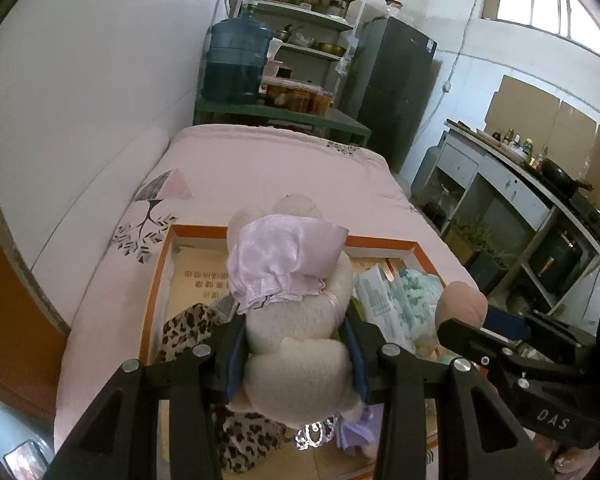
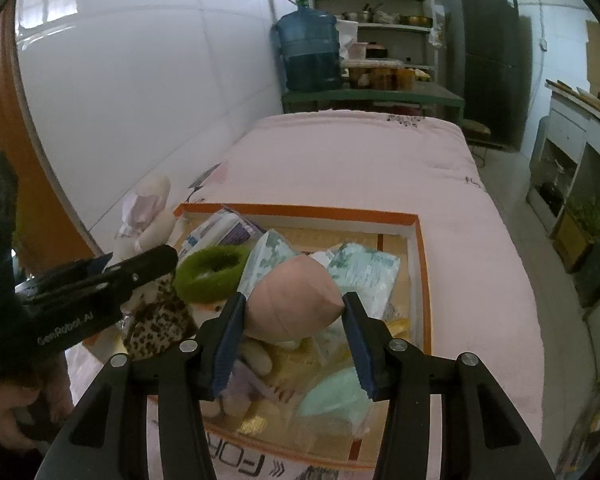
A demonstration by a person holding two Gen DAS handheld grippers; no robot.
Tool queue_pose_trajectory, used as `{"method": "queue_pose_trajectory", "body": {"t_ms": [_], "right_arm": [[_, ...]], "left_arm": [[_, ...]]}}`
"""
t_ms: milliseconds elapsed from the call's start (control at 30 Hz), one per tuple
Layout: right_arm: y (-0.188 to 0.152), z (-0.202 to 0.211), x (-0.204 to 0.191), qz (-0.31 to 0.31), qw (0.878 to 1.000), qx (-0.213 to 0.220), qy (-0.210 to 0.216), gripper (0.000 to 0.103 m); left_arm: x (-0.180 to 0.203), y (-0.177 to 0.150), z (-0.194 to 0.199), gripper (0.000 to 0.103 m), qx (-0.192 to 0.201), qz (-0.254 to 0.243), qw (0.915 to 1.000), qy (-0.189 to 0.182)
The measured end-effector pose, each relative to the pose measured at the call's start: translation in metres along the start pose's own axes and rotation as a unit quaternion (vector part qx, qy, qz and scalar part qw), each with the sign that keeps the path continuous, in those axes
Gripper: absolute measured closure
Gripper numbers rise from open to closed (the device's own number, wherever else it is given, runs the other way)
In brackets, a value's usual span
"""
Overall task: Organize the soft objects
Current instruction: 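Carry the plush bear and sponge over the box lid, then lower the bear and sponge into the box lid and open both tools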
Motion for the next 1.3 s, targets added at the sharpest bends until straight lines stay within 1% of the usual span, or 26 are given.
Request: {"method": "queue_pose_trajectory", "body": {"t_ms": [233, 633, 967, 1100, 1300], "right_arm": [[0.012, -0.013, 0.009, 0.002, 1.0, 0.003, -0.004, 0.052], [0.017, -0.029, 0.014, 0.007, 1.0, -0.002, -0.001, 0.052], [0.006, -0.046, 0.012, 0.005, 1.0, -0.016, 0.003, 0.052], [0.004, -0.049, 0.011, 0.004, 1.0, -0.014, 0.007, 0.049], [0.003, -0.05, 0.011, 0.004, 1.0, -0.011, 0.007, 0.049]], "left_arm": [[-0.002, 0.0, -0.01, 0.061, -0.009, 0.003, 1.0, -0.001], [-0.002, 0.001, -0.029, 0.061, -0.023, 0.0, 0.9997, 0.006], [-0.009, -0.006, -0.049, 0.06, -0.043, 0.006, 0.999, 0.013], [-0.011, -0.007, -0.052, 0.059, -0.044, 0.009, 0.9989, 0.014], [-0.012, -0.007, -0.053, 0.057, -0.044, 0.008, 0.999, 0.011]]}}
Point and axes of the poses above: each gripper's, at about its wrist camera, not at the fingertips, and z roughly against the way its jaws point, x to its right, y to its top, the point moved 10 cm from there along -z, roughly the way its jaws point, and after that the axes turned 15 degrees about z, right-handed, at the moved point
